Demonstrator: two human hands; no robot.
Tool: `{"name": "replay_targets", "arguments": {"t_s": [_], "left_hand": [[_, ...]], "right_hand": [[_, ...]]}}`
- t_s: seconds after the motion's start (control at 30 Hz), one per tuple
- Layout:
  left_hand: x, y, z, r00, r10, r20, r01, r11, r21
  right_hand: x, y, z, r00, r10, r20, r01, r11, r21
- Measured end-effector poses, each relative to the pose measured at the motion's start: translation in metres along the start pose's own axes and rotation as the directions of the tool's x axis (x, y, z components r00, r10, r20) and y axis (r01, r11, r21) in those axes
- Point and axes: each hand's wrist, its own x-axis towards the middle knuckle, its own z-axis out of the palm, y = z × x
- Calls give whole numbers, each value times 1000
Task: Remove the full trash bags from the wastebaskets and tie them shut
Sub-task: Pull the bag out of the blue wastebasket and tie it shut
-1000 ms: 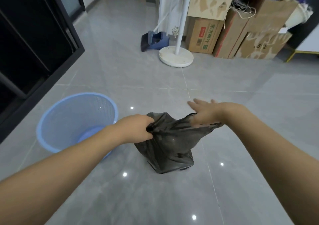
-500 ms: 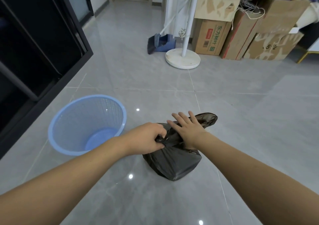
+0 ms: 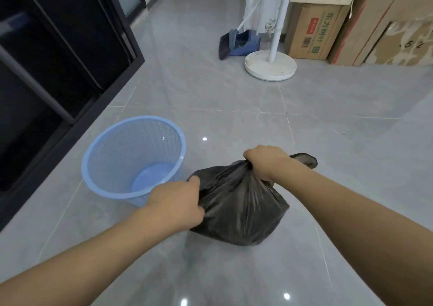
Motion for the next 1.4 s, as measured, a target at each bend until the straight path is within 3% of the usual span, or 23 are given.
{"name": "replay_targets", "arguments": {"t_s": [0.1,0.17,0.23,0.3,0.37,0.5,0.7,0.87,0.9,0.97,1.0,1.03,1.1,1.13,1.17,1.2,1.23,1.27,1.3,1.33,1.4], "left_hand": [[23,32,5,992,-13,-128,4,998,-66],[45,49,16,993,-67,-99,67,998,1],[62,52,29,976,-211,48,213,977,-32],[72,49,41,900,-363,240,402,905,-138],[73,49,46,860,-400,318,465,870,-163],[71,62,55,878,-308,366,345,938,-38],[63,75,54,906,-212,366,100,948,303],[55,74,27,769,-274,578,81,938,337],[53,73,22,736,-287,613,78,936,345],[51,69,14,645,-307,700,80,938,338],[50,66,11,603,-292,742,95,950,297],[49,62,9,585,-252,771,119,967,226],[47,51,9,640,-158,752,206,978,29],[49,45,13,689,-115,716,311,939,-148],[49,41,18,724,-102,683,472,795,-382],[48,38,21,758,-98,645,578,560,-594],[45,37,23,811,-92,577,569,348,-745],[44,35,25,875,-95,476,484,225,-846],[43,34,27,930,-103,352,366,195,-910],[41,34,31,969,-109,221,242,255,-936],[35,34,43,998,-64,11,48,608,-793]], "right_hand": [[-7,-5,-3,1000,-16,-25,16,1000,-13],[-16,-10,-3,1000,-15,-9,15,999,-28],[-26,-11,-3,998,21,64,-17,997,-69],[-35,-9,-5,980,100,175,-68,981,-179],[-41,-7,-4,943,168,288,-79,951,-299],[-44,-15,8,822,291,490,-109,924,-366],[-37,-8,11,692,420,587,-182,889,-420],[-42,0,7,516,373,771,-66,915,-399],[-43,-1,5,510,324,796,-4,927,-375],[-47,-1,1,596,212,774,44,954,-296],[-47,3,3,617,195,762,-24,973,-230],[-47,8,6,575,205,792,-182,976,-120],[-46,19,7,434,160,887,-521,848,102],[-46,26,7,413,109,904,-590,788,174],[-47,35,7,400,45,915,-606,763,227],[-49,42,6,374,-34,927,-600,753,270],[-52,48,6,342,-122,932,-596,738,315],[-57,55,8,318,-203,926,-604,709,364],[-61,61,13,312,-271,910,-619,668,412],[-66,66,19,320,-332,887,-641,613,461],[-75,72,35,382,-431,818,-691,454,562]]}}
